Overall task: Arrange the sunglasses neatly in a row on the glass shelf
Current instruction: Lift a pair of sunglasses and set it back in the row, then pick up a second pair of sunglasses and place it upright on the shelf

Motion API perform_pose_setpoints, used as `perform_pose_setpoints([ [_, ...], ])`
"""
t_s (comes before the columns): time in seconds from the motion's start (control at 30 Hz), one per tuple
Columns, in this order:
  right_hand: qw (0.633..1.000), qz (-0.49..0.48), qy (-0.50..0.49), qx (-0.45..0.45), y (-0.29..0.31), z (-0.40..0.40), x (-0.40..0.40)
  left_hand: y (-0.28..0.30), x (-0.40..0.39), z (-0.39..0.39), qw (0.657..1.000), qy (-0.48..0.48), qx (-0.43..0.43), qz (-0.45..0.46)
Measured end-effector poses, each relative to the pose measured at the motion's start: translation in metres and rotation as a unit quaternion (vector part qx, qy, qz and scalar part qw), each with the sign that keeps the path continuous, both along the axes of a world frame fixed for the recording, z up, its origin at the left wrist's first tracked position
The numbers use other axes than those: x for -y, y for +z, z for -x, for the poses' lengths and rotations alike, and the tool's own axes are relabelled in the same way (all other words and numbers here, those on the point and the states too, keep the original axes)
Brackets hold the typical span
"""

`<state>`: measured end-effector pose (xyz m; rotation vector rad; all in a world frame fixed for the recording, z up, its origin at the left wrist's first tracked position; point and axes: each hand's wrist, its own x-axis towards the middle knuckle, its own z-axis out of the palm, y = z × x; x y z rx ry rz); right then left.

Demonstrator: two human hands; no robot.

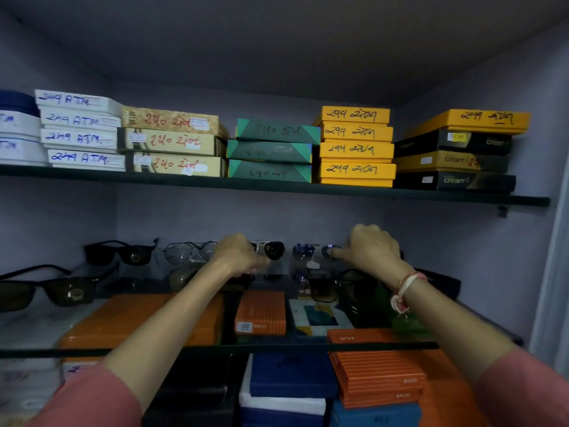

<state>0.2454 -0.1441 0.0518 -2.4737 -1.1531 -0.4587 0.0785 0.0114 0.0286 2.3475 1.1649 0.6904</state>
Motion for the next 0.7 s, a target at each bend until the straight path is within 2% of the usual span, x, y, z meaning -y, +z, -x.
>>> perform_pose_setpoints([
  [0.13,0.994,-0.022,0.089,-0.059,-0.004,0.039,-0.04,-0.008,-0.026,0.031,0.988,0.102,-0.06,-0.097],
  [0.23,0.983,-0.019,0.132,-0.123,-0.015,0.063,-0.075,-0.015,-0.037,0.046,0.979,0.132,-0.132,-0.088],
  [0.4,0.963,0.023,0.154,-0.219,-0.039,0.093,-0.116,-0.017,-0.057,0.066,0.986,0.095,-0.125,-0.064],
  [0.47,0.961,0.038,0.148,-0.23,-0.047,0.098,-0.127,-0.015,-0.064,0.076,0.985,0.097,-0.125,-0.07],
  [0.57,0.966,0.026,0.118,-0.227,-0.053,0.1,-0.14,-0.015,-0.076,0.089,0.988,0.084,-0.12,-0.057],
  [0.7,0.957,-0.026,0.108,-0.269,-0.055,0.099,-0.147,-0.018,-0.08,0.096,0.992,0.052,-0.096,-0.057],
])
